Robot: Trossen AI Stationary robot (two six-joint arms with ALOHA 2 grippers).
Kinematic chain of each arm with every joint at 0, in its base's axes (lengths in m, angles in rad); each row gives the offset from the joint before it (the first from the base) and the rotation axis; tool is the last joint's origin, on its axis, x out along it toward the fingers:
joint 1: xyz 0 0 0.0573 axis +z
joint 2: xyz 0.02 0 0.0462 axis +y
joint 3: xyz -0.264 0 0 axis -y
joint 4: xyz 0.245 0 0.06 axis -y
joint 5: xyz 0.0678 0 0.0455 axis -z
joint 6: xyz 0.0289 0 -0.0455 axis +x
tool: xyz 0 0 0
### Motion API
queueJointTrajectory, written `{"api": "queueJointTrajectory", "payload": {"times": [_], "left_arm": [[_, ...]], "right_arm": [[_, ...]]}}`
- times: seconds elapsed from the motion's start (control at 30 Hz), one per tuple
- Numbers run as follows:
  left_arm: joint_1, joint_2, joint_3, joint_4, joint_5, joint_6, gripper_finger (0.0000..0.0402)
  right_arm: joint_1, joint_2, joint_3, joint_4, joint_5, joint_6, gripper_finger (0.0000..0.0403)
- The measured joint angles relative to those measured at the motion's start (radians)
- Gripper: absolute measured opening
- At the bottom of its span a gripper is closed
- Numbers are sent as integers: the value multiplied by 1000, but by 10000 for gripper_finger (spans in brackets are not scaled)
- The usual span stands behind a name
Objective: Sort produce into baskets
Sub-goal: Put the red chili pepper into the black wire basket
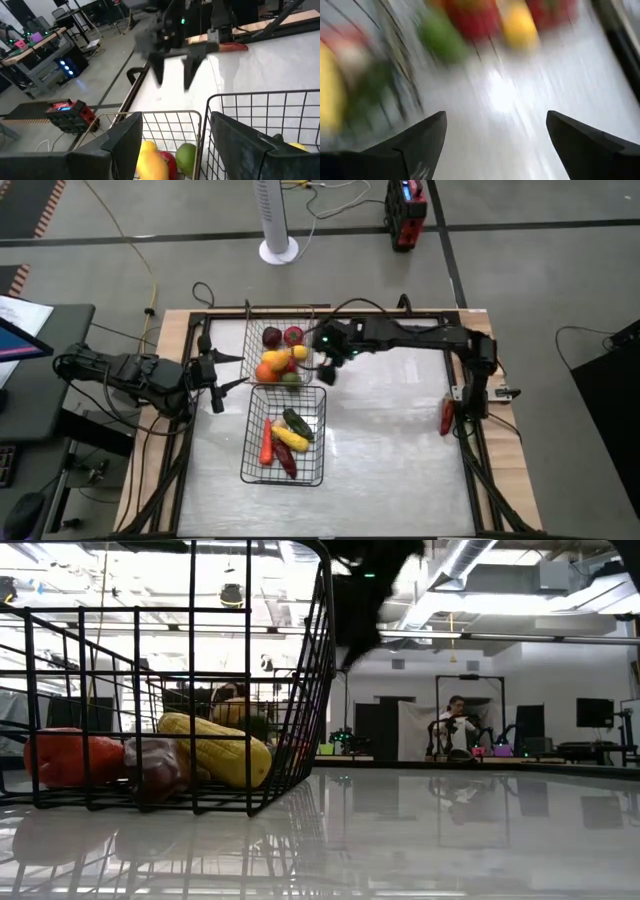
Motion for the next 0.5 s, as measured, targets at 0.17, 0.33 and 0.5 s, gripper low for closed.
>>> {"api": "queueJointTrajectory", "payload": {"times": [0.17, 0.33, 0.5], "left_arm": [[0, 0, 0, -1, -1, -1, 223], [0, 0, 0, 1, 0, -19, 223], [0, 0, 0, 2, 1, -25, 223]], "right_arm": [[9, -63, -41, -455, 65, 132, 362], [74, -121, -204, -691, 59, 288, 346], [124, -179, -417, -719, -119, 435, 327]]}}
